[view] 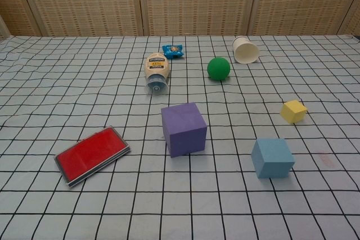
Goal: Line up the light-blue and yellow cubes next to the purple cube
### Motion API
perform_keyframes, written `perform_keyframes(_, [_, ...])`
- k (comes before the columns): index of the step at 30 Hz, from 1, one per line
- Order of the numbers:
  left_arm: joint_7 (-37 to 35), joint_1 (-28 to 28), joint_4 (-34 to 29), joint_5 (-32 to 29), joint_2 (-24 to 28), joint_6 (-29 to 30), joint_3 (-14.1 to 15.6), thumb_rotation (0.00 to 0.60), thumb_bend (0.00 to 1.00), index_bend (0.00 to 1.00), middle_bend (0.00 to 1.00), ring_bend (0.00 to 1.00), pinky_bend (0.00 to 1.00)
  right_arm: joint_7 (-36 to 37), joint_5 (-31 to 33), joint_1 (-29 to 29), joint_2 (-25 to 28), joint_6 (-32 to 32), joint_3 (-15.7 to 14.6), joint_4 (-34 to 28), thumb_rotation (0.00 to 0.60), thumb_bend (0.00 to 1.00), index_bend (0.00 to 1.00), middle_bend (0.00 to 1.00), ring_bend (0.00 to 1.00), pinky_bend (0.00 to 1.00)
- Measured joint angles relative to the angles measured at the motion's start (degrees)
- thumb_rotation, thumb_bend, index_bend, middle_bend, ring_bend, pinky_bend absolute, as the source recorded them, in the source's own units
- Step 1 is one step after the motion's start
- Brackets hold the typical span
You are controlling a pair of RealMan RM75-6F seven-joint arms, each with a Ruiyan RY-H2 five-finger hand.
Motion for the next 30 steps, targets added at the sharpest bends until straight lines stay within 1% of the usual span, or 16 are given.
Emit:
perform_keyframes(6, [-0.43,0.34,0.83,-0.15,-0.26,0.11,0.22,0.600,0.52,0.06,0.00,0.05,0.40,-0.15,-1.10,-0.32,-0.32,0.63,-0.72,0.19,0.600,0.11,0.08,0.06,0.00,0.08])
perform_keyframes(9, [-0.59,0.38,1.06,0.17,-0.49,0.52,0.13,0.600,0.52,0.06,0.01,0.05,0.40,0.89,-2.22,-0.48,-0.19,1.02,-1.22,-0.07,0.600,0.11,0.11,0.06,0.00,0.08])
perform_keyframes(10, [-0.50,0.33,1.26,0.64,-0.68,0.95,0.01,0.600,0.52,0.06,0.01,0.05,0.40,1.11,-2.43,-0.50,-0.18,1.21,-1.26,-0.05,0.600,0.11,0.12,0.07,0.00,0.08])
perform_keyframes(12, [-0.30,0.31,1.68,1.39,-1.10,1.77,-0.14,0.600,0.51,0.06,0.01,0.05,0.40,0.88,-2.28,-0.54,-0.35,1.44,-1.10,0.13,0.600,0.11,0.14,0.09,0.00,0.13])
perform_keyframes(14, [-0.26,0.50,2.32,2.21,-1.76,2.67,-0.11,0.600,0.52,0.06,0.01,0.05,0.40,0.14,-1.96,-0.51,-0.52,1.43,-0.95,0.26,0.600,0.11,0.15,0.18,0.06,0.23])
perform_keyframes(16, [-0.60,0.90,2.59,2.52,-2.19,3.11,0.19,0.600,0.52,0.06,0.01,0.05,0.40,-1.26,-1.68,-0.46,-0.72,1.40,-0.82,0.38,0.600,0.11,0.17,0.32,0.20,0.36])
perform_keyframes(19, [-0.76,1.03,2.72,2.63,-2.34,3.13,0.40,0.600,0.52,0.06,0.01,0.05,0.40,-3.64,-1.75,-0.29,-1.02,1.37,-0.82,0.48,0.600,0.11,0.20,0.45,0.36,0.53])
perform_keyframes(22, [-0.15,0.88,2.91,2.68,-2.38,3.39,-0.03,0.600,0.51,0.06,0.01,0.05,0.40,-4.60,-1.88,0.04,-1.01,0.61,-1.04,0.13,0.600,0.11,0.22,0.51,0.42,0.59])
perform_keyframes(24, [0.60,0.89,3.28,2.67,-2.71,3.93,-0.45,0.600,0.52,0.06,0.02,0.05,0.40,-4.84,-1.59,0.34,-0.82,-0.43,-1.17,-0.36,0.600,0.11,0.23,0.53,0.43,0.61])
perform_keyframes(30, [4.19,1.47,5.31,1.67,-5.95,5.92,-1.97,0.600,0.52,0.06,0.03,0.05,0.40,-6.10,-0.22,2.16,-0.70,-4.53,-1.18,-1.47,0.600,0.10,0.25,0.59,0.50,0.66])
